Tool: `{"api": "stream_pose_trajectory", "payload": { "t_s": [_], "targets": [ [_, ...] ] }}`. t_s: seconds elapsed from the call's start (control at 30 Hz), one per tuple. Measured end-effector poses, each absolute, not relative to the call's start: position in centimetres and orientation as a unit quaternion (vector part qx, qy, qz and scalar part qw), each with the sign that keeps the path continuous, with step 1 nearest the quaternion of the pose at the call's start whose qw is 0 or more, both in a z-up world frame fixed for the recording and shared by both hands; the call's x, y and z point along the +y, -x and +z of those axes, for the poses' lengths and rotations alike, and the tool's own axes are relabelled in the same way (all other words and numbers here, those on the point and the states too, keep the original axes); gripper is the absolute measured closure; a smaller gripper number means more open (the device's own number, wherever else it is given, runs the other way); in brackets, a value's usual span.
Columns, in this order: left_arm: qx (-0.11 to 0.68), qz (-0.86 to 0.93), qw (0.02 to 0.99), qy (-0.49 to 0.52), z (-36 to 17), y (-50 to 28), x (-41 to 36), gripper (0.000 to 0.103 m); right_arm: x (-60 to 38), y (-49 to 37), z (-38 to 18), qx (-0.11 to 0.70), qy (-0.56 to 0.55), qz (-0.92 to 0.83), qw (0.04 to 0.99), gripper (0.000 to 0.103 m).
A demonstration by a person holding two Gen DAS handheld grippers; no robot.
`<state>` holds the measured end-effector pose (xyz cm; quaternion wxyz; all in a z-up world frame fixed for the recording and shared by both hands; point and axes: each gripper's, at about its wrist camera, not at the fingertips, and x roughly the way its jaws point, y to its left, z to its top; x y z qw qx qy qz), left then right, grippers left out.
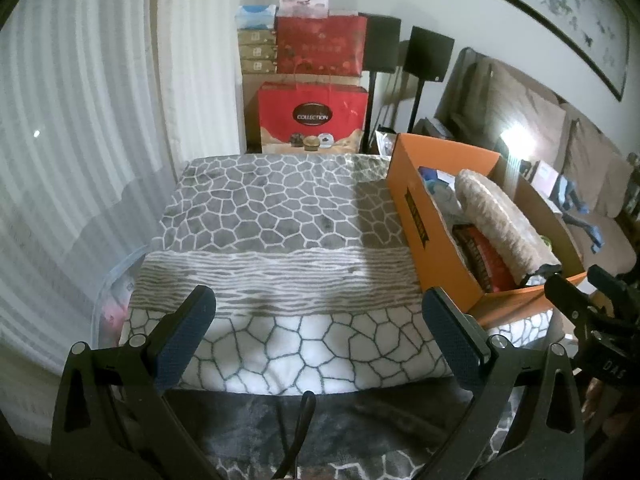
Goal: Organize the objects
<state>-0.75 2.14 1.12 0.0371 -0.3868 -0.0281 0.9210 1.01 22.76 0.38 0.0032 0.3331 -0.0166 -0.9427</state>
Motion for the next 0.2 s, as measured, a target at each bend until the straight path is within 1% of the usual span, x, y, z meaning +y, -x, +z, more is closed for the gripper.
{"api": "stream_pose_trajectory", "payload": {
  "t_s": [0.2],
  "targets": [
    [-0.026,0.92,0.037,0.389,0.95,0.8,2.25,0.0,22.81,-0.95,0.2,-0.017,-0.336,-0.942,0.004,0.0]
  ]
}}
